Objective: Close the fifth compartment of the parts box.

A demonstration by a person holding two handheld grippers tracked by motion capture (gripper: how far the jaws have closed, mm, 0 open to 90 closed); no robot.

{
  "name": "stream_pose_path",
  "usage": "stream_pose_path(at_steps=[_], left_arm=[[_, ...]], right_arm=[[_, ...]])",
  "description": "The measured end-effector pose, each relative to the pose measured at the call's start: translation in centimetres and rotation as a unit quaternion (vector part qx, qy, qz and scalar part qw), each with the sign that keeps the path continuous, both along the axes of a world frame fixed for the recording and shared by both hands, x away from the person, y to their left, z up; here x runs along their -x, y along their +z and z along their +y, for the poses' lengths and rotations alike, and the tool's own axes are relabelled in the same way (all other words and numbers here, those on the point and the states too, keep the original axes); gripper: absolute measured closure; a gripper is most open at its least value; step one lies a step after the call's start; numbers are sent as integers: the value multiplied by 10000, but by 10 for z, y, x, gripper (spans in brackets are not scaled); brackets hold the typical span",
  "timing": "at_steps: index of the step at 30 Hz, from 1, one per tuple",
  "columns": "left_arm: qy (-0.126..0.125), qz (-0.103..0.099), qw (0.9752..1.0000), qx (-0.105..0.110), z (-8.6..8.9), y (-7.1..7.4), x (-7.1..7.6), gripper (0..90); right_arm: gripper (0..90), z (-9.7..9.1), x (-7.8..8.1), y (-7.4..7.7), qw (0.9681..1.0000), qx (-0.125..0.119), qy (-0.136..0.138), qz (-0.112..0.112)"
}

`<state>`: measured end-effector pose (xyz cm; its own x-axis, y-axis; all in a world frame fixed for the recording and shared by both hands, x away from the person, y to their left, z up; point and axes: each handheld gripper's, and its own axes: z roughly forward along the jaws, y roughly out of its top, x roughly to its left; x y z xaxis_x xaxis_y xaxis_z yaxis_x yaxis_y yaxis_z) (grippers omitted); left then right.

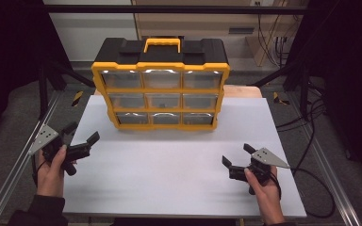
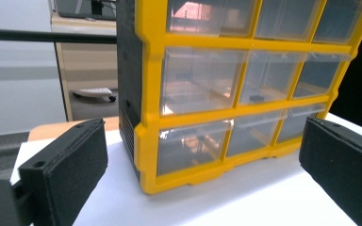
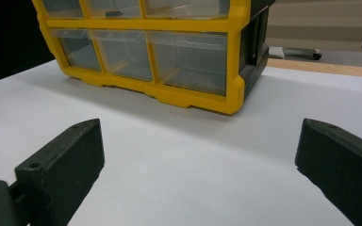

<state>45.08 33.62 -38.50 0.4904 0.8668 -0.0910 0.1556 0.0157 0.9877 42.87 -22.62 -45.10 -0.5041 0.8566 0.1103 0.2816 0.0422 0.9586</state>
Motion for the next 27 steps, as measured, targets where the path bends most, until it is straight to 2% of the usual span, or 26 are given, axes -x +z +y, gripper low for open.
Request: stream_pose_path(at_steps=[3, 6, 15, 22, 27], left_arm=[[15, 47, 10000, -28, 0, -7, 2, 15], [65, 39, 9998, -161, 2, -13, 4, 17], [35, 43, 9992, -390, -1, -24, 8, 17], [-46, 88, 9993, -362, -5, -31, 11, 17], [-3, 108, 9993, -358, -4, -36, 12, 17]], right_arm=[[23, 0, 0, 0, 10000, 8, 8, 1], [23, 0, 0, 0, 10000, 9, 8, -1], [23, 0, 0, 0, 10000, 6, 9, 4], [23, 0, 0, 0, 10000, 7, 14, 5], [23, 0, 0, 0, 10000, 2, 12, 12]])
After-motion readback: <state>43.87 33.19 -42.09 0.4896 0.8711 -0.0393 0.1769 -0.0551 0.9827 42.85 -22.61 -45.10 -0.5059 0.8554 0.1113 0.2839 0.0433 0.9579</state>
